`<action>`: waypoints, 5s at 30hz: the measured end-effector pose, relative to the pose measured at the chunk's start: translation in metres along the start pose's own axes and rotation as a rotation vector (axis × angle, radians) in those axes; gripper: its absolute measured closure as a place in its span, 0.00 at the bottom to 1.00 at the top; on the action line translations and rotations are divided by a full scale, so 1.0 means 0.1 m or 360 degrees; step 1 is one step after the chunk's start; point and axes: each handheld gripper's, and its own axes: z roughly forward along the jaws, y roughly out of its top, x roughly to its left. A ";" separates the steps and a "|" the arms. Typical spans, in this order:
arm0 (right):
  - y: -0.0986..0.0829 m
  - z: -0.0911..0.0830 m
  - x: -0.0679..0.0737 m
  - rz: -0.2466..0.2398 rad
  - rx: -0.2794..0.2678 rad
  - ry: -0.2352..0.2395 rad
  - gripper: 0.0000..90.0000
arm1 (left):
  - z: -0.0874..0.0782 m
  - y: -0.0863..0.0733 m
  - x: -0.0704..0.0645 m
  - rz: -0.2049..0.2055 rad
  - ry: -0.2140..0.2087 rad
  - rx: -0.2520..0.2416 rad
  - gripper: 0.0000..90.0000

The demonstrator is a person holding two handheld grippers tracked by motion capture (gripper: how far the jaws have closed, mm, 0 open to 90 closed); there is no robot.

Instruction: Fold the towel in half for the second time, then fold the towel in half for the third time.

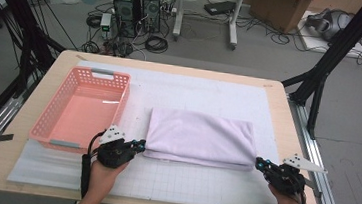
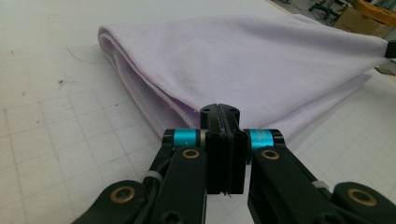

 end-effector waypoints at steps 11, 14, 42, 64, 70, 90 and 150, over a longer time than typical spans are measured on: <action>-0.03 -0.13 0.04 -0.0034 -0.0005 0.0010 0.96 | -0.14 -0.08 -0.03 0.0011 -0.0003 0.0022 1.00; -0.07 -0.05 0.02 -0.0045 0.0098 -0.0094 0.76 | -0.11 -0.06 -0.05 0.0000 0.0010 0.0012 0.98; 0.46 1.14 -0.53 -0.0007 0.0193 -0.0355 0.64 | 0.54 0.03 0.01 0.0120 0.0168 0.0209 0.75; 0.20 0.23 -0.39 0.0013 -0.0107 -0.0277 0.34 | 0.37 0.06 0.07 0.0038 0.0079 0.0023 0.53; 0.08 0.08 -0.22 -0.0065 -0.0144 -0.0231 0.28 | 0.30 0.11 0.06 0.0056 -0.0045 -0.0079 0.34; -0.01 0.12 -0.04 -0.0122 -0.0144 -0.0085 0.24 | 0.29 0.09 0.00 0.0149 -0.0078 -0.0109 0.26; 0.18 0.30 0.12 -0.0202 -0.0069 0.0000 0.21 | 0.36 -0.10 -0.01 0.0031 0.0171 0.0204 0.45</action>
